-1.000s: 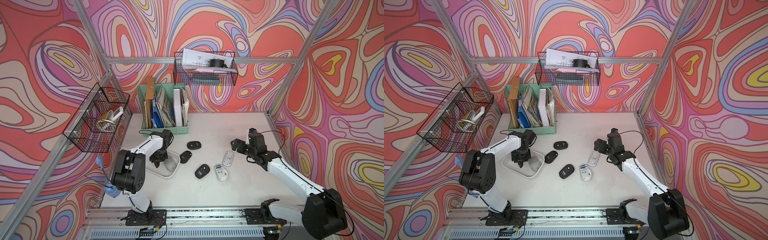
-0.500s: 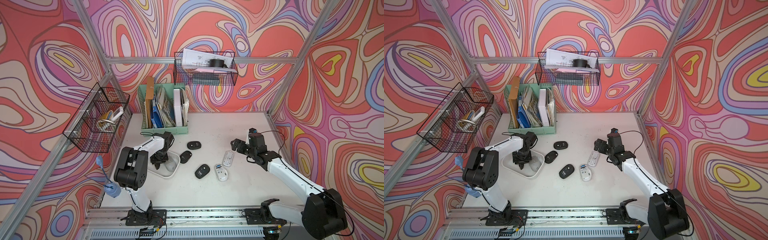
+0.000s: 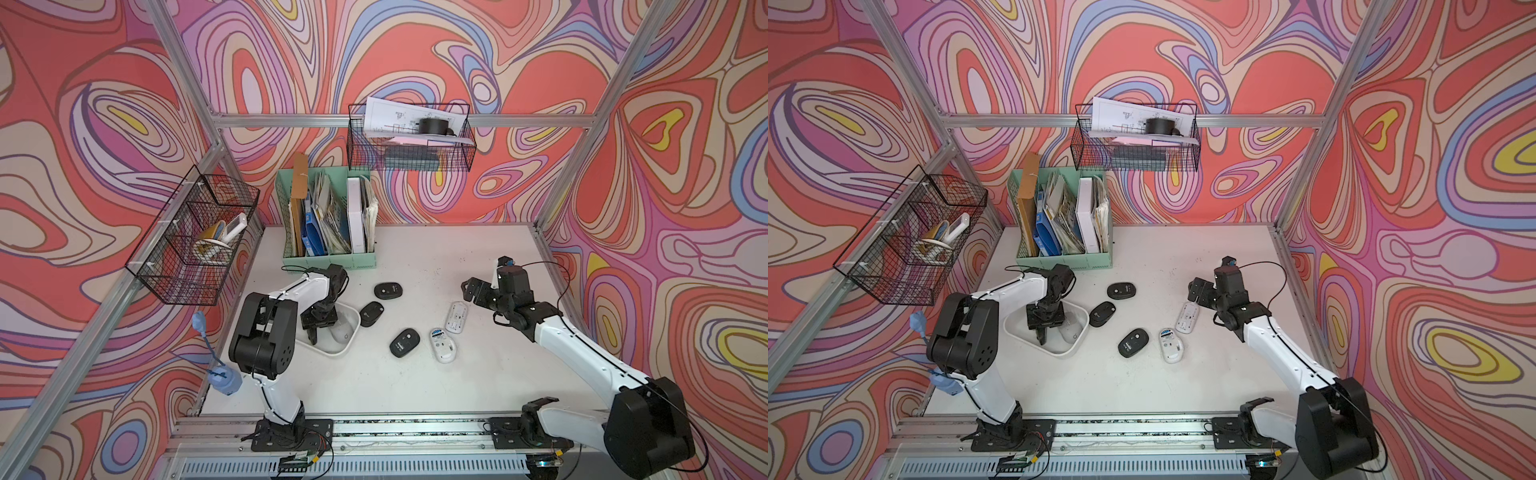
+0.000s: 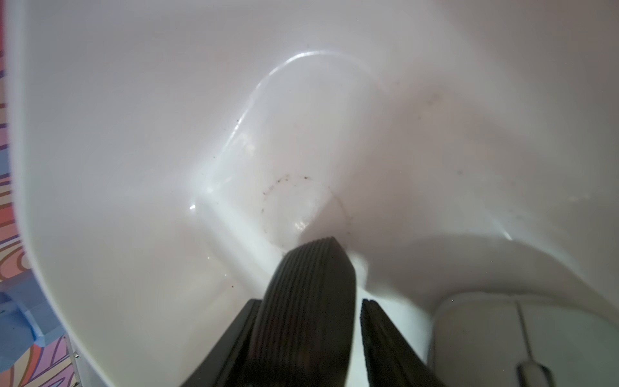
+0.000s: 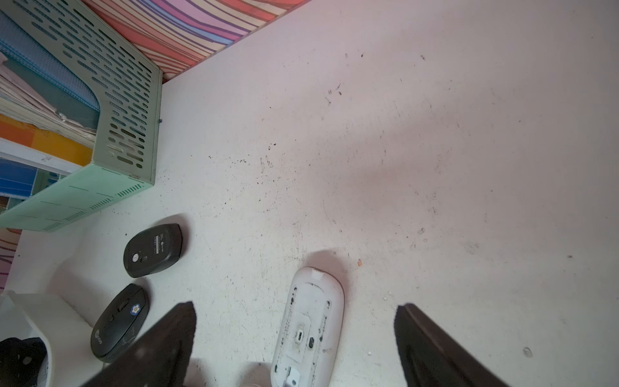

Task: Put the mouse in the storage box
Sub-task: Place the mouse in the storage box.

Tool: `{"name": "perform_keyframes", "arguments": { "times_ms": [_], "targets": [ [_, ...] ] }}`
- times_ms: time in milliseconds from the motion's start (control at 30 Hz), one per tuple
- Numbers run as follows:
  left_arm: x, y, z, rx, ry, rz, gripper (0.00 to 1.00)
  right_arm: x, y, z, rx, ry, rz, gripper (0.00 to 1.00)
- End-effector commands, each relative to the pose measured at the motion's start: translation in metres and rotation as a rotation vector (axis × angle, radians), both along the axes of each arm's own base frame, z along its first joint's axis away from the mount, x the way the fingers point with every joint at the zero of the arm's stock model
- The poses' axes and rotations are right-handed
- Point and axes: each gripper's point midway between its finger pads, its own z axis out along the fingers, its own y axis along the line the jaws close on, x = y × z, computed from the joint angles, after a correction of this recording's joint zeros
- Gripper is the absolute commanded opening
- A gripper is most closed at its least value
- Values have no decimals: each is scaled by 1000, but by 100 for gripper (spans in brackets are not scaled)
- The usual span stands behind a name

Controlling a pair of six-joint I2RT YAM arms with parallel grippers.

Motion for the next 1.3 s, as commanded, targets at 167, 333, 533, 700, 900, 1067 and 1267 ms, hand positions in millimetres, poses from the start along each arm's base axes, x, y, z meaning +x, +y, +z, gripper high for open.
{"name": "perform_keyframes", "arguments": {
  "times_ms": [167, 333, 533, 700, 900, 1067, 1267],
  "targets": [
    [7, 0, 11, 35, -9, -10, 50, 3, 4, 6, 6, -16, 10, 95],
    [9, 6, 17, 105, -8, -14, 39, 2, 4, 4, 4, -13, 10, 95],
    [11, 19, 30, 198, -17, -15, 30, 1, 4, 2, 3, -9, 10, 95],
    [15, 29, 34, 279, -8, -10, 29, 1, 5, 1, 6, -10, 11, 95],
    [25, 22, 18, 257, 15, -21, 32, 1, 6, 2, 11, -12, 15, 94],
    [27, 17, 8, 251, 37, -35, 39, 0, 5, 3, 4, -13, 13, 95],
    [27, 2, 5, 187, 6, -51, 53, 1, 7, 1, 12, -7, 14, 95]
  ]
}}
